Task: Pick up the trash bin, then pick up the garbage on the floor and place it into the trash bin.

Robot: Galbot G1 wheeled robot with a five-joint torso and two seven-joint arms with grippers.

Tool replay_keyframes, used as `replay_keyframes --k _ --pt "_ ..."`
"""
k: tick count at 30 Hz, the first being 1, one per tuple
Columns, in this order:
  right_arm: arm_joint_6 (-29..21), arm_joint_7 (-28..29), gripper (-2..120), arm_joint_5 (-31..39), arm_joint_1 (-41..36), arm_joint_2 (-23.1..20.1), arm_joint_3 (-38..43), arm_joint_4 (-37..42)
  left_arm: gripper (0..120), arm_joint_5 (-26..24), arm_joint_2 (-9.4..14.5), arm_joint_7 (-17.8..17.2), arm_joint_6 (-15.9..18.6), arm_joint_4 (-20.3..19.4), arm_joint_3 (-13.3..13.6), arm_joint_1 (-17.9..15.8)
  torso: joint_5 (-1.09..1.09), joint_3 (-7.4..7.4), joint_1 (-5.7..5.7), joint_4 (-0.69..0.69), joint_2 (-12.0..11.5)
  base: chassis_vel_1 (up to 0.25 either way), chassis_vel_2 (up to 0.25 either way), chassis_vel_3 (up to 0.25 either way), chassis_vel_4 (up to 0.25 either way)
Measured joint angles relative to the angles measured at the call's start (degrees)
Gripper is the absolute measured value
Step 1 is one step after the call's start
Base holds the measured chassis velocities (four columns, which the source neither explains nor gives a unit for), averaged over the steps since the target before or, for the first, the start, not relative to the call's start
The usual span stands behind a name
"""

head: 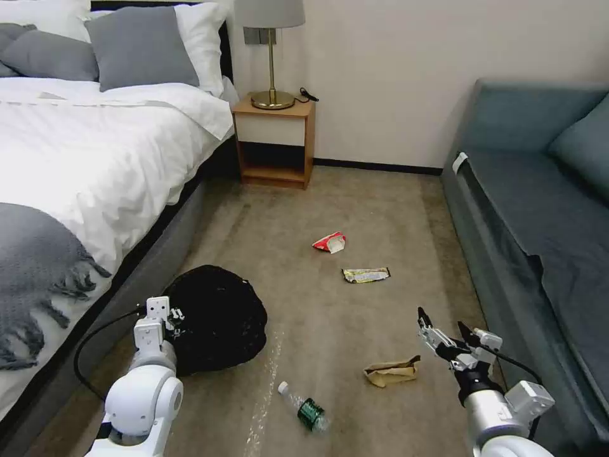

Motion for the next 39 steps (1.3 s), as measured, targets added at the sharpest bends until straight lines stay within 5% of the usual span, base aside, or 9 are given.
replay_keyframes --k 10,23,27,30,39 --pt "-2.3 -1.4 100 -1.9 0.9 -2.2 -0.9 -1.1 6 0.0 0.3 0.3 -0.1 0.1 -0.1 -0.1 0.00 0.00 0.00 0.00 0.0 0.000 0.000 0.000 0.000" --pt "-13.5 -8.7 100 -5.7 6.9 -14.5 -4.7 -4.2 6 -0.2 2.6 3.1 -1.5 -1.2 -0.5 -0.3 0.01 0.00 0.00 0.02 0.0 0.000 0.000 0.000 0.000" --pt "-18.9 -12.0 100 -6.5 12.5 -23.2 -12.6 -6.4 6 0.1 2.7 3.7 -1.8 0.2 0.0 -0.8 0.00 0.00 0.00 0.01 0.0 0.000 0.000 0.000 0.000" --pt "-21.8 -13.4 100 -7.9 16.0 -25.7 -18.7 -8.7 6 0.8 2.5 4.1 -2.0 0.7 0.2 -1.2 0.00 0.00 0.00 0.01 0.0 0.000 0.000 0.000 0.000" --pt "-26.2 -15.1 100 -11.5 25.2 -26.6 -36.4 -17.4 6 1.7 2.1 4.4 -2.0 1.6 1.1 -2.7 0.00 0.00 -0.01 0.00 0.0 0.000 0.000 0.000 0.000"
